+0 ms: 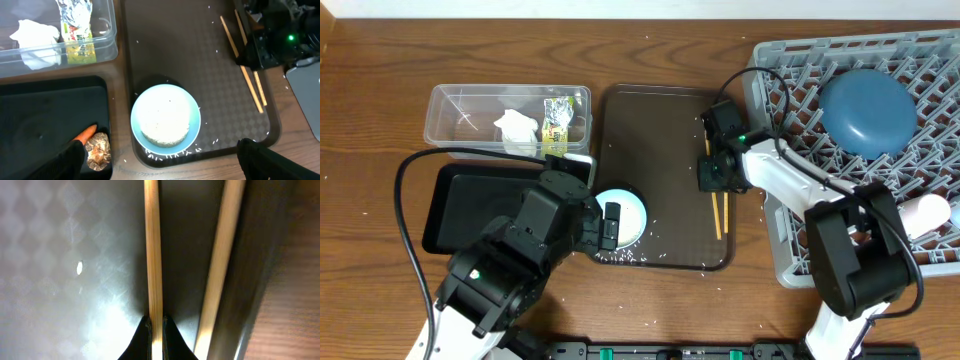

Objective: Sort waste into correct bins and load items into the dishwasher rack
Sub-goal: 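Carry the chopstick with the right gripper and drop it in the rack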

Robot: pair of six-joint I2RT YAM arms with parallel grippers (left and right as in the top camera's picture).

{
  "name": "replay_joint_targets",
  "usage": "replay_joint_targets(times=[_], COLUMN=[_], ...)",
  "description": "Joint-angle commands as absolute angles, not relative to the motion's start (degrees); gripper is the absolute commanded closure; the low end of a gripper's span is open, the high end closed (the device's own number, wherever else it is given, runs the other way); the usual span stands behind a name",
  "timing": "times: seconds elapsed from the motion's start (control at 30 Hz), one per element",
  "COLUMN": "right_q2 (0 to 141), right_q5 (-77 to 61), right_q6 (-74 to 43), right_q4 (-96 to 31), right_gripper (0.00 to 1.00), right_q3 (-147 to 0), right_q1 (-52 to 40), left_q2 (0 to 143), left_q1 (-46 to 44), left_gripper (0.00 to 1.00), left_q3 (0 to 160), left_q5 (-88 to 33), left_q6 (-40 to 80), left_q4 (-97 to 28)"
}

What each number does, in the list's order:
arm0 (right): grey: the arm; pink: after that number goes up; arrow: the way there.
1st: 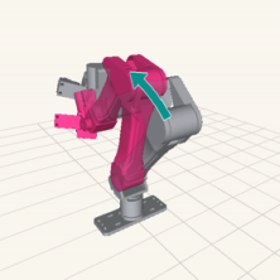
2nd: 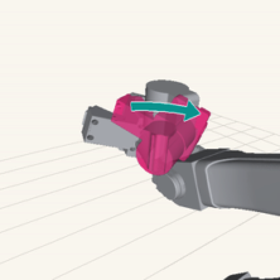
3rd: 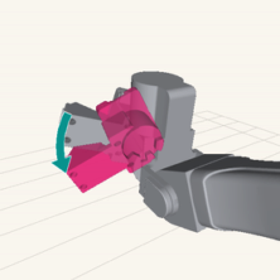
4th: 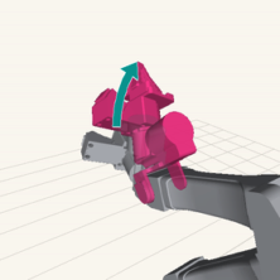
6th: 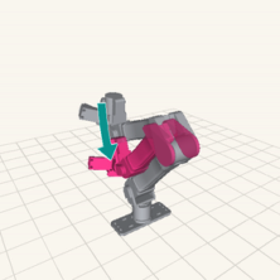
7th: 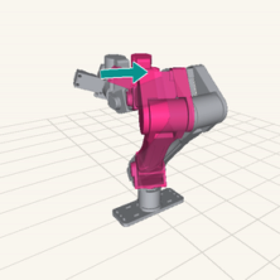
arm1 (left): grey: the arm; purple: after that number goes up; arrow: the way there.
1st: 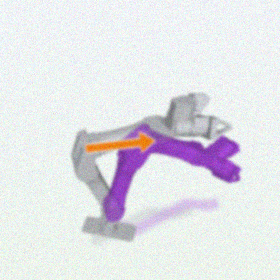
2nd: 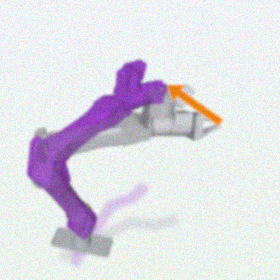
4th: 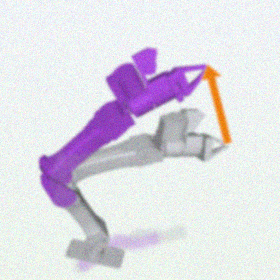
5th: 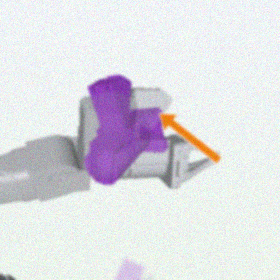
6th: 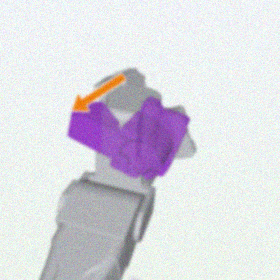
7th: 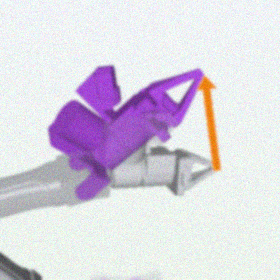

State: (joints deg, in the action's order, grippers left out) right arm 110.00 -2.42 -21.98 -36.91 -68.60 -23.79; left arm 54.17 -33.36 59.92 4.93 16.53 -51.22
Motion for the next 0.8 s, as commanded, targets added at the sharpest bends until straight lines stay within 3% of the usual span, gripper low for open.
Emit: replay_joint_targets(times=[0.0, 0.37, 0.53, 0.77], right_q2=[103.2, 79.8, 80.1, 88.0], right_q5=[-5.1, 1.3, 4.1, 3.8], right_q6=[-17.9, -7.1, -0.2, 6.0], right_q4=[-38.1, -39.0, -38.5, -34.7], right_gripper=[0.99, 0.99, 0.99, 0.99], right_q3=[-67.9, -67.9, -67.5, -67.4], right_q1=[-23.7, -12.7, -6.3, -4.1], left_q2=[54.5, 54.7, 54.7, 54.7], left_q1=[-33.0, -33.0, -33.0, -33.0], left_gripper=[0.02, 0.02, 0.02, 0.02], left_q3=[61.1, 61.1, 61.1, 61.1], left_q5=[5.6, 5.6, 5.6, 5.6], left_q6=[16.6, 16.6, 16.6, 16.6], left_q4=[-51.4, -51.4, -51.4, -51.4])
